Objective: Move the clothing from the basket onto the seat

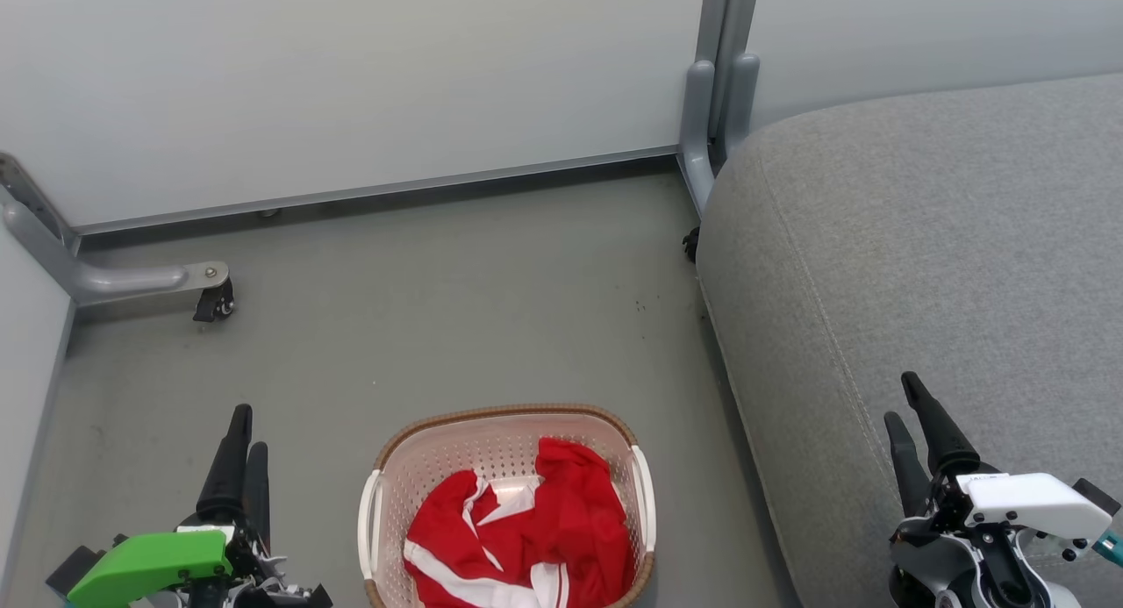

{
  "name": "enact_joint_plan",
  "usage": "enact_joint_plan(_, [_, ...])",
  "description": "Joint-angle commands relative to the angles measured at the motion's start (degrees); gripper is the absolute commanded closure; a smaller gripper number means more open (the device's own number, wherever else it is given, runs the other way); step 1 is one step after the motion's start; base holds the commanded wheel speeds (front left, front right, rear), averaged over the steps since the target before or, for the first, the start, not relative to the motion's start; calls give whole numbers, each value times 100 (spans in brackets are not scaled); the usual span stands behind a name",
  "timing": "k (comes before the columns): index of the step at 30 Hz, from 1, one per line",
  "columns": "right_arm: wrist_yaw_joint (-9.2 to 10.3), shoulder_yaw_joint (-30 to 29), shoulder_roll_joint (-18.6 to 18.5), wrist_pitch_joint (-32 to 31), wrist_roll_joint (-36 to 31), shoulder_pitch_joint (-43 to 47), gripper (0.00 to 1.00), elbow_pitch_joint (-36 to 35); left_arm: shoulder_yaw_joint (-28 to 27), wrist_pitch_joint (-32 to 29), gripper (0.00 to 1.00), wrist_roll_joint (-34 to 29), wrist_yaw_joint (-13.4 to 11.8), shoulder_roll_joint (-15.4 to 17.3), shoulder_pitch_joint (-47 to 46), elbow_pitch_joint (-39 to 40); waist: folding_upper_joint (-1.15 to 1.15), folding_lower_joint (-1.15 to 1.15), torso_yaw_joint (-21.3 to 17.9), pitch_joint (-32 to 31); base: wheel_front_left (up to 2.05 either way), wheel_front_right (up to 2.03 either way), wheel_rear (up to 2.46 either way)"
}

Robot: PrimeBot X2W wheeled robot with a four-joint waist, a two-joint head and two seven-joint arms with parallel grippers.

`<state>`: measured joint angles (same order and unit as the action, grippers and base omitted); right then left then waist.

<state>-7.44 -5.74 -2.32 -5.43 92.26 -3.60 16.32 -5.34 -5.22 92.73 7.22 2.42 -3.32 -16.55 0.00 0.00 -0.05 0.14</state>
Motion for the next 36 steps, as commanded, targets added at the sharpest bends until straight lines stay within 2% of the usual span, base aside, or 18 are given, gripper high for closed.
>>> enact_joint_plan(1, [-1,27,-24,72,-107,-83,0,-135,14,66,0,-34,3,21,-81,140,0,0,-3,-3,0,0,0])
enact_joint_plan(8, [-2,65,-28,249,-472,-68,0,-158,30,243,0,-79,5,24,-38,201,0,0,-14,-11,0,0,0])
enact_joint_plan(18, [-2,14,-34,516,-1805,-121,0,-472,-299,505,0,-585,9,30,-7,316,0,0,-24,-15,0,0,0])
enact_joint_plan(30, [-3,274,-41,780,-3978,-192,0,-1155,-484,767,0,-1888,14,35,-41,908,0,0,-30,0,0,0,0])
enact_joint_plan(36, [-3,549,-126,901,-4896,-185,0,-1321,-412,887,0,-2864,4,38,17,1217,0,0,-32,7,0,0,0])
